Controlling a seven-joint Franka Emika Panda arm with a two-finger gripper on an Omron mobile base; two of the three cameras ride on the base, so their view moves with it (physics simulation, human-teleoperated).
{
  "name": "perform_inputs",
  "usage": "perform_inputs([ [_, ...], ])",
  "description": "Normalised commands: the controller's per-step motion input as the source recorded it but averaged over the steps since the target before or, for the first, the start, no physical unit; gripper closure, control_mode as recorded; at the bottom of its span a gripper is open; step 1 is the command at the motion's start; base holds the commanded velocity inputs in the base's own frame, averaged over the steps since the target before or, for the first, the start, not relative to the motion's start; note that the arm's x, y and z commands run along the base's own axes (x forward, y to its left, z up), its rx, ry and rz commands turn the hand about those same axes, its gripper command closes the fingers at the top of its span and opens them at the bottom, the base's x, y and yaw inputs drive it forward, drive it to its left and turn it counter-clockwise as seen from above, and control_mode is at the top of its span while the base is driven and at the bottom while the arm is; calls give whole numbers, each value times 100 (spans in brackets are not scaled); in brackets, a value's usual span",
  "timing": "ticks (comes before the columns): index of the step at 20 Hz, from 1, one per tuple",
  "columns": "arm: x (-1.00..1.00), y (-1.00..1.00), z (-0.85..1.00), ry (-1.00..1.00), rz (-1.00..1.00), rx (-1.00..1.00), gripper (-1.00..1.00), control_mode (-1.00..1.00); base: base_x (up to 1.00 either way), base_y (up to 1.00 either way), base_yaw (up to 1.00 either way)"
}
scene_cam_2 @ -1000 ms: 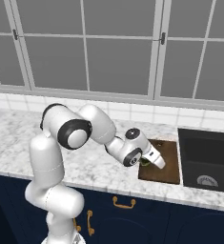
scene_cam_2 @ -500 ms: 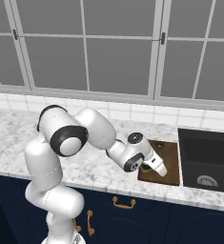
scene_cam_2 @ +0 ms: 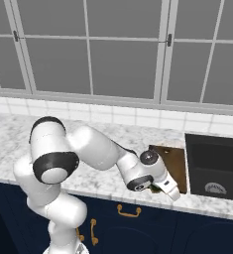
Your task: Pick up the sponge from the counter and clean the cutting board by briefly scrubbing or pressing down on the cutting board. Once finished, release the sponge.
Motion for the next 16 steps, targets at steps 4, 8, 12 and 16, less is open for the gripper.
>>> perform_inputs([
  [4, 4, -7, 100, -9, 14, 13, 100, -100, 0, 0, 0],
  [8, 58, 7, 100, 1, 28, 31, 100, -100, 0, 0, 0],
  [12, 59, 17, 100, 14, 31, 34, 100, -100, 0, 0, 0],
  [16, 28, 67, 57, 45, 26, 23, 100, -100, 0, 0, 0],
])
